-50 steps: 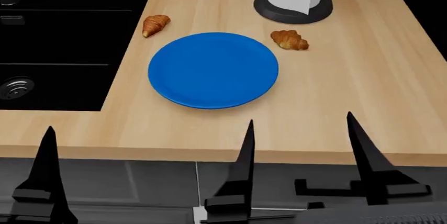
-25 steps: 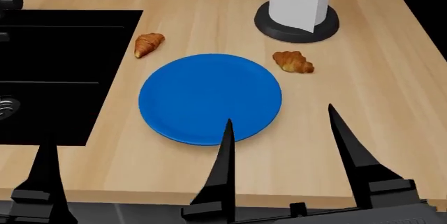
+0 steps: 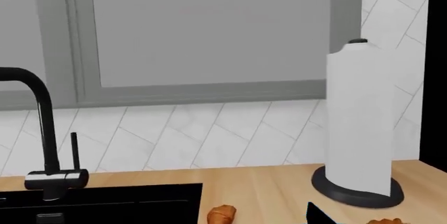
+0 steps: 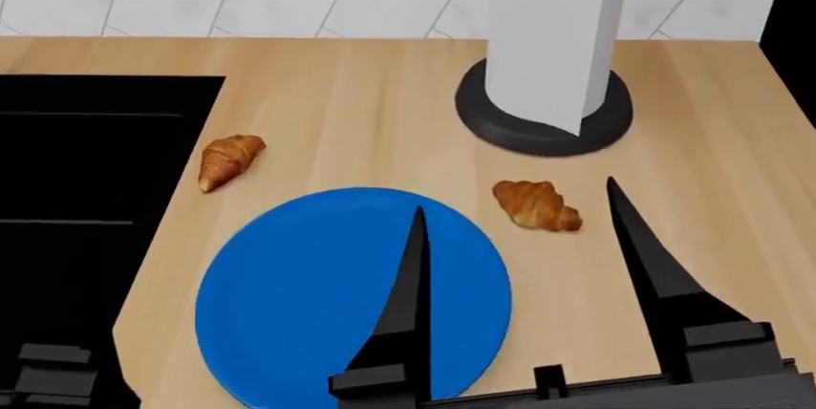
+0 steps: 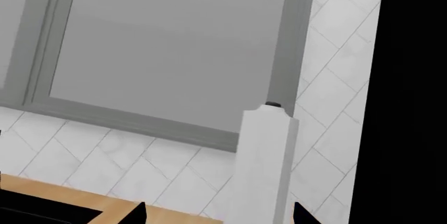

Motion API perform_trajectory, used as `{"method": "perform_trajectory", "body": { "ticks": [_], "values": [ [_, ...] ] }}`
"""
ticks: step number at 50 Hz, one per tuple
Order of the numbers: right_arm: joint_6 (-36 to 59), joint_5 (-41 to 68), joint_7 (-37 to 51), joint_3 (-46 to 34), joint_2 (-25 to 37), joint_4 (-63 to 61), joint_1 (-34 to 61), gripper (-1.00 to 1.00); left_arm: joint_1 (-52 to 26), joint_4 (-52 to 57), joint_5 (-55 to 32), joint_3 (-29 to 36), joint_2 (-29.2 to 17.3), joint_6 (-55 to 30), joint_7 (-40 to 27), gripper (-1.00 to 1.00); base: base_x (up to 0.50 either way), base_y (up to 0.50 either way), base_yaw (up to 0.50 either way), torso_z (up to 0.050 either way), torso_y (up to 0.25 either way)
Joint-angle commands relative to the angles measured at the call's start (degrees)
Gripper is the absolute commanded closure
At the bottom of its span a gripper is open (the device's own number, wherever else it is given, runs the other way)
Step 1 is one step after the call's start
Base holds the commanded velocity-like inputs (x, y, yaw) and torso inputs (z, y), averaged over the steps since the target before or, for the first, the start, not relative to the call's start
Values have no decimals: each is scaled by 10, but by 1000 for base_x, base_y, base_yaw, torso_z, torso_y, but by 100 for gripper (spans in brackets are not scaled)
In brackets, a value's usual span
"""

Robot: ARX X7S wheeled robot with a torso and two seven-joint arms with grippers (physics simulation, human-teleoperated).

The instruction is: Place the pastries on the plates.

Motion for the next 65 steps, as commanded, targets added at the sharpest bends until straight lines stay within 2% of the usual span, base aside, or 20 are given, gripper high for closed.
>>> {"method": "perform_trajectory", "body": {
  "ticks": [1,41,48,53,59,65],
  "values": [
    [-20,2,10,-26,12,8,16,-100,-8,-4,3,10,3,3,-3,-100,465,-95,0,0,0],
    [-52,11,13,-59,19,27,20,-100,-17,0,1,34,-14,23,-11,-100,357,-7,0,0,1],
    [-75,70,-2,-42,30,41,27,-100,-25,2,-7,39,-16,21,-18,-100,30,0,0,0,2],
    [-64,229,-35,8,99,63,105,-100,-41,2,-17,52,-7,4,-29,-100,0,0,0,0,0],
    [15,361,-116,32,156,126,220,-100,-60,0,-33,61,11,-8,-42,-100,0,0,0,0,0],
    [113,432,-182,16,155,206,290,-100,-75,3,-45,66,12,-17,-51,-100,0,0,0,0,0]
  ]
}}
